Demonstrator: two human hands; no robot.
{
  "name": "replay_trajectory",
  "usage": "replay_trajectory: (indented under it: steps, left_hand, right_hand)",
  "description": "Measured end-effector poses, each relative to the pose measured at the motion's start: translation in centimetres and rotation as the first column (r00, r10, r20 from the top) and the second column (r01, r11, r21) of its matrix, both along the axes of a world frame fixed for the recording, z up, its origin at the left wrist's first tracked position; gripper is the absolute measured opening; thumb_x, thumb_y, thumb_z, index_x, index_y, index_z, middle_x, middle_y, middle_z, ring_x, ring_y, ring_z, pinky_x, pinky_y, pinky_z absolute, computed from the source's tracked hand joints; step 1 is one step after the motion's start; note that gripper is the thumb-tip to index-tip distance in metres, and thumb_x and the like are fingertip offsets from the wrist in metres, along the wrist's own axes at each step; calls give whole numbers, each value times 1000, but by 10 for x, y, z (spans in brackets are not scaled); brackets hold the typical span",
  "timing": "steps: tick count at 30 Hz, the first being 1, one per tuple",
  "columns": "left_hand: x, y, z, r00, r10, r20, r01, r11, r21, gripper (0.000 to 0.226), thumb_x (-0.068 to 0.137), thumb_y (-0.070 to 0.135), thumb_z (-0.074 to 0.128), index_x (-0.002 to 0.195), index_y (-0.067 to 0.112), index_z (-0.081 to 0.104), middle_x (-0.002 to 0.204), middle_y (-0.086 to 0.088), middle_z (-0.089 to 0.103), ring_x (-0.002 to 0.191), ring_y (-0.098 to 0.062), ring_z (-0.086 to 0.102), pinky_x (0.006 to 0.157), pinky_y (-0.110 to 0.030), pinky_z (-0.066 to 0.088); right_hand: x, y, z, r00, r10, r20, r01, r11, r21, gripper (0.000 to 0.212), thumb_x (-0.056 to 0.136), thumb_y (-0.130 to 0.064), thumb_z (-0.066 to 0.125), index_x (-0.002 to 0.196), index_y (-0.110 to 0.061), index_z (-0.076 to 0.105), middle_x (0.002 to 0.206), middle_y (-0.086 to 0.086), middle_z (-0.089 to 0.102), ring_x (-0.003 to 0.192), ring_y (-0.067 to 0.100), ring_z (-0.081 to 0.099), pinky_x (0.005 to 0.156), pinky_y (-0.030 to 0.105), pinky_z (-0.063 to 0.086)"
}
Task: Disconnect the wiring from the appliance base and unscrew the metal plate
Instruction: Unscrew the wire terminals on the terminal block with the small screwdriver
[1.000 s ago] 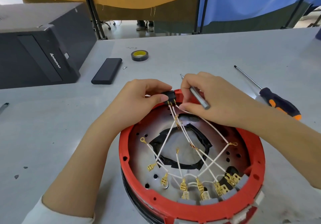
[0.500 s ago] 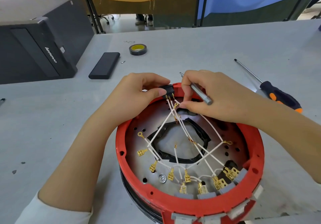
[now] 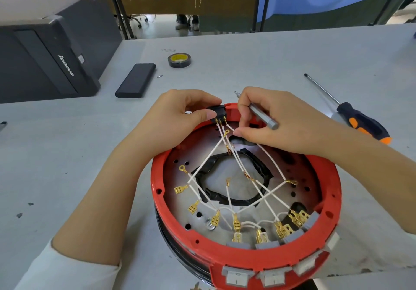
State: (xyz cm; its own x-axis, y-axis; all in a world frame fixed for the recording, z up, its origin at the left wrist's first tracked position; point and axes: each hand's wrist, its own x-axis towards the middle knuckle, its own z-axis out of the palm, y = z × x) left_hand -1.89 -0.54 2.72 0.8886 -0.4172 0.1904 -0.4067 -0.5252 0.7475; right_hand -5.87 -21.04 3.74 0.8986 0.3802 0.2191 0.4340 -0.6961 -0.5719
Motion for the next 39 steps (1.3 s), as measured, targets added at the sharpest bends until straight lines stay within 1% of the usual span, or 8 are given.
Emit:
replay_trajectory:
  steps: [4,12,18,26,29,34,37,39]
  left_hand:
    - [0,0,0,1000,5,5,-5,1000,2,22,89,22,62,106,34,68,97,25,68,92,12,58,76,1,39]
    - [0,0,0,1000,7,9,-7,1000,7,21,89,23,62,105,36,68,97,25,68,92,11,59,74,-2,43]
    - [1,0,-1,1000,4,16,-4,1000,9,22,89,21,62,106,34,68,97,24,67,92,13,58,78,1,38]
    - [1,0,-1,1000,4,4,-4,1000,-10,22,89,20,63,106,32,68,99,20,69,93,10,60,85,-6,42]
    - [1,-1,-1,1000,5,5,-5,1000,-3,22,89,20,63,107,32,68,99,20,69,93,10,60,85,-5,42]
    - [1,-1,0,1000,10,3,-10,1000,3,22,89,20,63,107,33,68,100,20,69,94,10,60,85,-5,42]
    - [0,-1,0,1000,15,-2,-15,1000,4,23,89,21,63,107,33,68,100,20,69,94,9,60,87,-9,43]
    - [1,-1,0,1000,17,-3,-17,1000,4,22,89,20,63,107,33,68,100,21,69,94,10,60,87,-9,43]
  right_hand:
    - [-2,1,1,999,24,-21,-25,1000,-13,23,80,-24,71,79,-27,48,71,-12,65,65,5,57,59,14,42]
    - [-1,0,0,999,29,-33,-30,999,-13,21,81,-25,69,78,-28,49,72,-11,63,66,5,55,58,12,41]
    - [-2,0,1,998,56,-41,-57,998,-30,25,81,-21,71,74,-27,48,70,-14,59,58,1,51,54,8,37]
    - [-3,-1,1,1000,24,-17,-24,1000,4,21,82,-26,70,77,-26,50,72,-10,63,61,4,55,57,10,39]
    - [-3,-1,2,1000,23,-18,-23,1000,-1,21,82,-26,71,76,-26,50,72,-11,62,62,3,54,58,10,39]
    - [-2,-1,1,999,34,-10,-35,998,-56,25,81,-26,72,72,-26,48,63,-17,55,55,2,48,54,10,37]
    - [-1,-2,2,1000,18,-11,-19,999,-35,24,80,-36,70,73,-25,50,66,-14,59,56,4,50,53,13,38]
    - [0,-1,5,999,-25,-23,27,996,82,27,82,-50,62,77,-25,52,71,-14,64,61,4,55,58,15,42]
